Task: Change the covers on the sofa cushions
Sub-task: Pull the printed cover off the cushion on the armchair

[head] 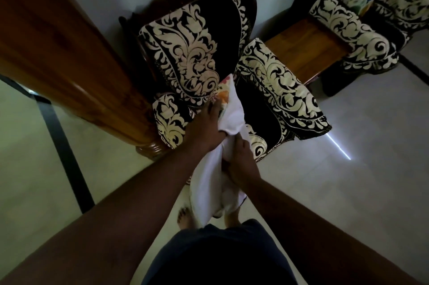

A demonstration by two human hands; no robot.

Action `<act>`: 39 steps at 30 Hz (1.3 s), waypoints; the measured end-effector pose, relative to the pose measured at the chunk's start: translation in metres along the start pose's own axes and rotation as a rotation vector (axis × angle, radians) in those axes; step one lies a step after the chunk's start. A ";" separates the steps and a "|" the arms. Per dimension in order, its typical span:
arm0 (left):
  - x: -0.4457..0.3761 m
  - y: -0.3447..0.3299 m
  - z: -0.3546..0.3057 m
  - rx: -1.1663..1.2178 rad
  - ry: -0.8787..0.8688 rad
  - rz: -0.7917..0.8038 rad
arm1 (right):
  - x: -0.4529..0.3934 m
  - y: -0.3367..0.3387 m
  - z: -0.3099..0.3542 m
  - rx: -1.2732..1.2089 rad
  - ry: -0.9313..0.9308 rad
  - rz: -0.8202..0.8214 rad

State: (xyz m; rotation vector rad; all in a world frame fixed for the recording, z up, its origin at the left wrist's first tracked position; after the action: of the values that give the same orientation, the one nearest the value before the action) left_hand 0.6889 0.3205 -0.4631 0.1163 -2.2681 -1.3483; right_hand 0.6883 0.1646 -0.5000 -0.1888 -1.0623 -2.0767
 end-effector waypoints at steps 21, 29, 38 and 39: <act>-0.022 0.020 0.006 0.438 -0.058 0.106 | 0.005 0.006 -0.011 -0.035 -0.020 0.123; -0.032 0.030 0.014 0.417 0.141 -0.218 | -0.034 0.020 0.031 -0.130 -0.206 -0.001; -0.018 0.017 0.079 0.445 0.560 -0.194 | -0.034 0.066 0.026 0.007 -0.018 -0.112; -0.018 0.011 0.080 0.419 0.519 -0.161 | -0.031 0.074 0.031 -0.008 0.029 -0.135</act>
State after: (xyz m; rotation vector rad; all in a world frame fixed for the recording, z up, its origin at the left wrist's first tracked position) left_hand 0.6705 0.3960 -0.4918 0.7161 -2.0740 -0.7684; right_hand 0.7546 0.1797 -0.4474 -0.0931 -1.0753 -2.1980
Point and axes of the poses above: each hand's wrist, its own x-axis away from the middle knuckle, its own y-axis out of the back of the hand, z = x × y, the point moved 5 cm from there along -x, towards the middle knuckle, and after that the axes turned 7 degrees about z, right-handed, at the moved point
